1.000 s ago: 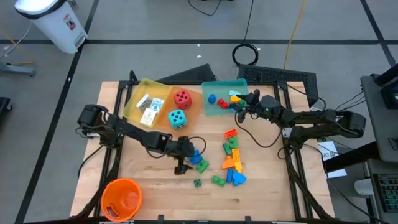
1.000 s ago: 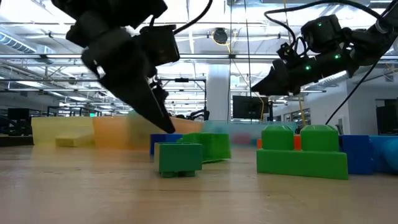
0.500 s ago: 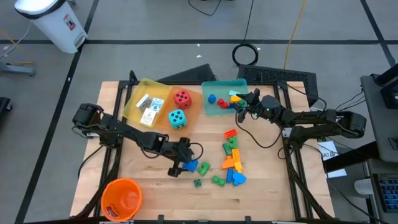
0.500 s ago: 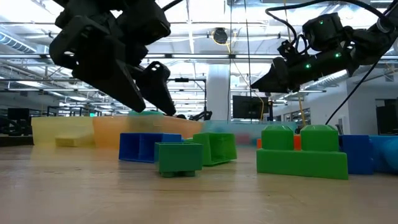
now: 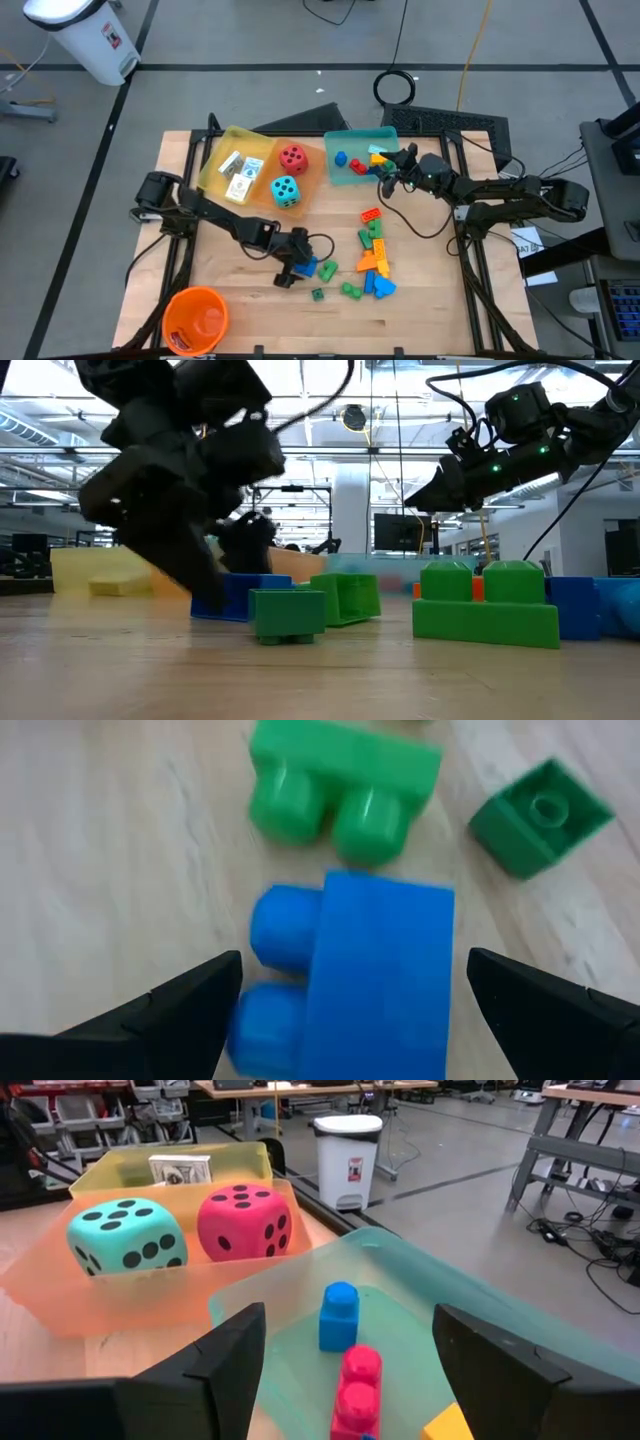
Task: Pick & Place Toys
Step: Put the blue game piece into the blue bin
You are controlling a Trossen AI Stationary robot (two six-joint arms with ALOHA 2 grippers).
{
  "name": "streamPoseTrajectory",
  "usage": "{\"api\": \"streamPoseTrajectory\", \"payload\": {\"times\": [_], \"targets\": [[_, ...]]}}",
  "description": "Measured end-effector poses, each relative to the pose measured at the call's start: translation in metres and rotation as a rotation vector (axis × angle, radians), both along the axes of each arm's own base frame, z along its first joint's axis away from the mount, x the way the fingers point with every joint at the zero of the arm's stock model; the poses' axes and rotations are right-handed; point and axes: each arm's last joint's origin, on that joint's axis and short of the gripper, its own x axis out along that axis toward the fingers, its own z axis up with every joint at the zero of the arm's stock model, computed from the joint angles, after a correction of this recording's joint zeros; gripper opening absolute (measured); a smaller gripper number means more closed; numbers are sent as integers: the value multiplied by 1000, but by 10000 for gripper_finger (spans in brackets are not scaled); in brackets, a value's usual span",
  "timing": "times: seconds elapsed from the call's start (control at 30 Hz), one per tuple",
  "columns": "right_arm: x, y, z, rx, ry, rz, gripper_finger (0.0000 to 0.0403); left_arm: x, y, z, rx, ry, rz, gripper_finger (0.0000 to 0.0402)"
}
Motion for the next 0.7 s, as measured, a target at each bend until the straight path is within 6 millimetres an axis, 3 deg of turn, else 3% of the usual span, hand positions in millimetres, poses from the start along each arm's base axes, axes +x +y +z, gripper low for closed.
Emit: {"api": "streamPoseTrajectory", "payload": {"times": [0.17, 0.43, 0.53, 0.7], "targets": [[0, 0, 1, 4, -12, -2, 254, 3, -1, -6, -88, 20, -3, 392], [0, 0, 1, 16, -17, -3, 254, 1, -1, -9, -51, 46, -11, 389], [0, 0, 1, 11, -24, -3, 254, -1, -1, -10, -44, 63, -9, 360], [0, 0, 2, 2, -30, -2, 254, -1, 1, -11, -39, 74, 1, 268]]}}
